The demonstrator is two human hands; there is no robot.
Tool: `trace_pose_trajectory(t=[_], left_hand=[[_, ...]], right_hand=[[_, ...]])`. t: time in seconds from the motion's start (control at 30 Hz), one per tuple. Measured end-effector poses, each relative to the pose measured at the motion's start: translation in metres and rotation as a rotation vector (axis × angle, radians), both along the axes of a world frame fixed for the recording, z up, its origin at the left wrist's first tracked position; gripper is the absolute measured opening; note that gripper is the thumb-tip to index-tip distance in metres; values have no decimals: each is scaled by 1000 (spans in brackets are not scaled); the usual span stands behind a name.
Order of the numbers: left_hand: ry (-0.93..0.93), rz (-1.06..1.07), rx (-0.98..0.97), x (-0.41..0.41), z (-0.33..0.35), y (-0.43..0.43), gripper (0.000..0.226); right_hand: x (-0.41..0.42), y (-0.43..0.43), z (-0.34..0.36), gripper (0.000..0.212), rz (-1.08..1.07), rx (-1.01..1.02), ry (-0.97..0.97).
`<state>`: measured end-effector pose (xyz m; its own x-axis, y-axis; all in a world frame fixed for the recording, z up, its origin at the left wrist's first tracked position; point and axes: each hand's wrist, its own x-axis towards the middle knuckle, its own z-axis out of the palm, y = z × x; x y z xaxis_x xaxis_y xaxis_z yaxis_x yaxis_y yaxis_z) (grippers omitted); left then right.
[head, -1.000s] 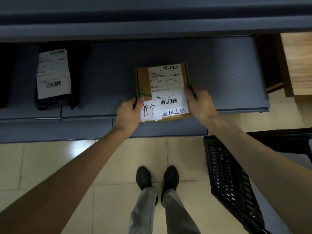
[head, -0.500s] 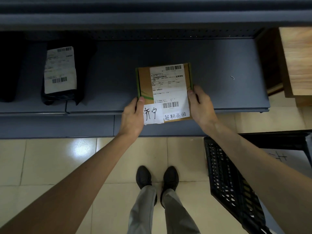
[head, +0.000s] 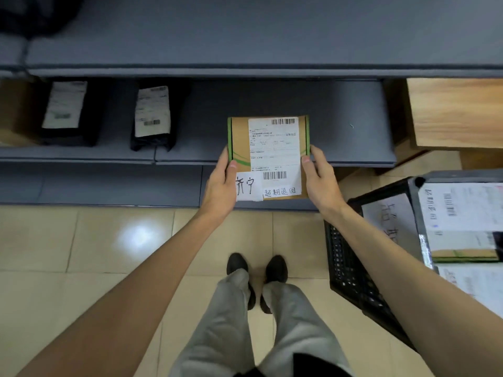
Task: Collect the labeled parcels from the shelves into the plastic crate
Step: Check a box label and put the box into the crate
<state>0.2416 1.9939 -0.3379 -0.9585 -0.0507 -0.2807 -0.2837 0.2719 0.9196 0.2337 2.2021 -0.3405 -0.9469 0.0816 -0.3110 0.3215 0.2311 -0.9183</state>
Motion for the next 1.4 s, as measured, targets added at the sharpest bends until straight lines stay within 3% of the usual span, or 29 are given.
trace_pose_trajectory(t=[0.47,0.8,1.0,1.4], left_hand=[[192,42,104,49,121,21,46],[287,75,171,54,166,28,43],[383,62,158,19,209,26,41],[739,-44,109,-79,387,23,42]], right_hand=[[49,20,130,33,31,12,191],[56,23,175,32,44,24,245],[25,25,221,31,6,-2,378],[-74,28,387,28,-44,17,732]])
